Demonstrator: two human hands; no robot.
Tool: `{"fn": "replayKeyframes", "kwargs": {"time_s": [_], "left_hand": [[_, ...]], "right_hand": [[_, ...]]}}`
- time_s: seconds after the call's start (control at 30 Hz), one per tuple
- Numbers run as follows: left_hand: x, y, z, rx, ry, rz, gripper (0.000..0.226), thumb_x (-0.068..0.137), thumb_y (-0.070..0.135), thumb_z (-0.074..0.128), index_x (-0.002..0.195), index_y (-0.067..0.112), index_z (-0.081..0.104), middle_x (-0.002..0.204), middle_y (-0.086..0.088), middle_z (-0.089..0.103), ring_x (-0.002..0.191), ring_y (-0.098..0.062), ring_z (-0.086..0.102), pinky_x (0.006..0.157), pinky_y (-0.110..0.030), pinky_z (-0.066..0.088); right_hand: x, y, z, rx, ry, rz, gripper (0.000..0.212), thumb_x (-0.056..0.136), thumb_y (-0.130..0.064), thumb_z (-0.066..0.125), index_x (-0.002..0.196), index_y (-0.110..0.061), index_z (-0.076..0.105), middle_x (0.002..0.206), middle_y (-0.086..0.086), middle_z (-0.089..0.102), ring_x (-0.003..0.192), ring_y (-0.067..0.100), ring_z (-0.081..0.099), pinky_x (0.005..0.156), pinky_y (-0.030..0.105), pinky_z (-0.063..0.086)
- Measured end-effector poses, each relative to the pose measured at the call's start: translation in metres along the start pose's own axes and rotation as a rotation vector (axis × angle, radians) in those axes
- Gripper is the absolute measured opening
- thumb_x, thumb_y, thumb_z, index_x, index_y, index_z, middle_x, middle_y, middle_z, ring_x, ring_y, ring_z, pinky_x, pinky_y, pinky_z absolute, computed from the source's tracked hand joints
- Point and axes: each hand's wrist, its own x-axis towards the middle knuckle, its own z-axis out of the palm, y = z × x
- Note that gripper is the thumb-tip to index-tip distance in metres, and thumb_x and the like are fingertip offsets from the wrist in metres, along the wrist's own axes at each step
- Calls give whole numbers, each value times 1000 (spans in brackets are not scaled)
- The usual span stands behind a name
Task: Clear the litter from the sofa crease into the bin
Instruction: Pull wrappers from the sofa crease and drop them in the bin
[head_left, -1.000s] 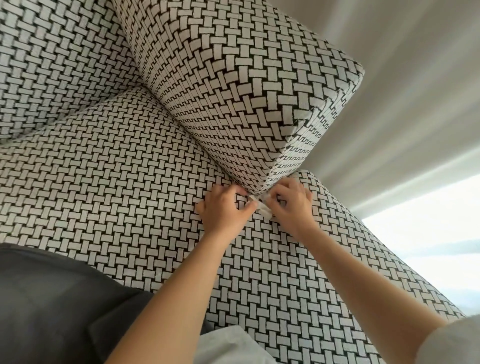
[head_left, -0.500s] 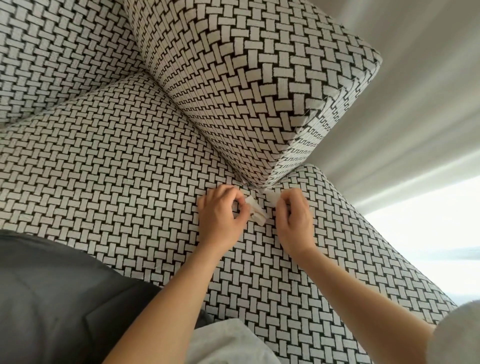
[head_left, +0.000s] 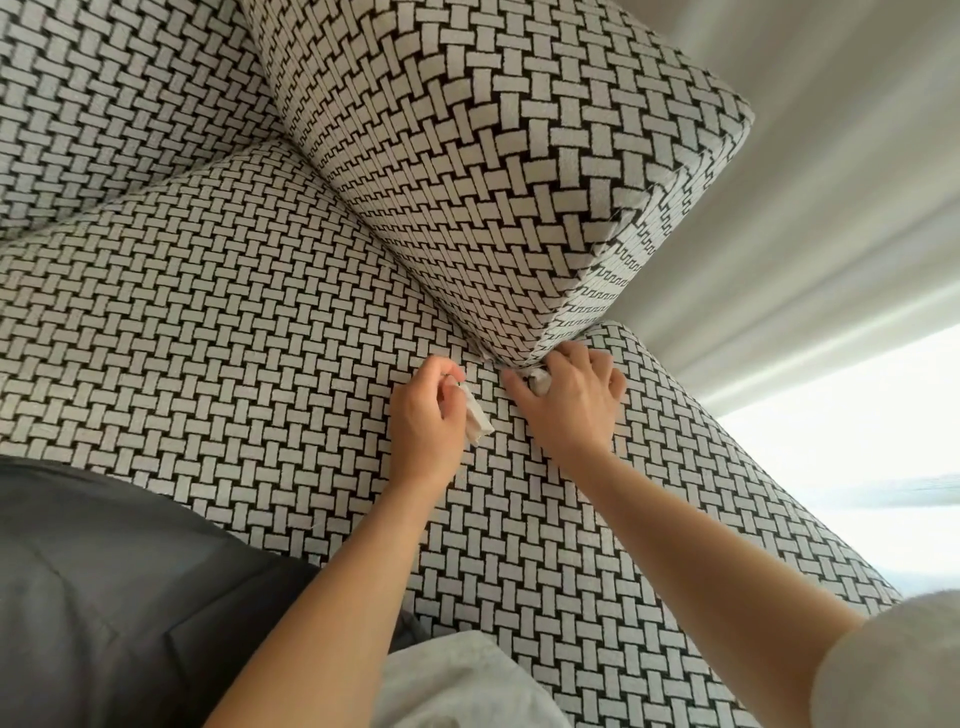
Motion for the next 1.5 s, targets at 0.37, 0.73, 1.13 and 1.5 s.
{"fn": "replayKeyframes", "kwargs": {"time_s": [0.37,0.73,1.13,1.5], "left_hand": [[2,3,-1,-37,-33,-2,18,94,8,42,85,15,57,73,11,56,65,-17,61,51,-33,51],[7,12,-26,-149,-170,-127,23,100,12,35,98,3,56,86,9,51,66,-5,51,40,-8,40],[-9,2,-77,22,-224,-158,25,97,25,44,89,7,59,68,2,54,46,-4,41,37,-9,33],[4,13,-219,26,94,-189,24,97,29,44,89,12,58,65,1,51,48,-11,37,36,-14,29]], "right_hand": [[8,3,9,108,72,-82,30,83,-34,58,73,-8,67,88,0,56,93,22,46,92,36,28],[1,6,11,232,161,-171,9,82,-12,59,77,-6,64,87,6,57,85,27,51,80,37,39],[-61,-24,5,595,142,-182,28,91,-22,36,74,-8,54,70,-5,48,68,14,42,66,17,34],[-67,-170,-53,1033,-370,-217,24,97,-14,41,76,-20,52,58,-6,47,39,-1,29,36,12,24]]}}
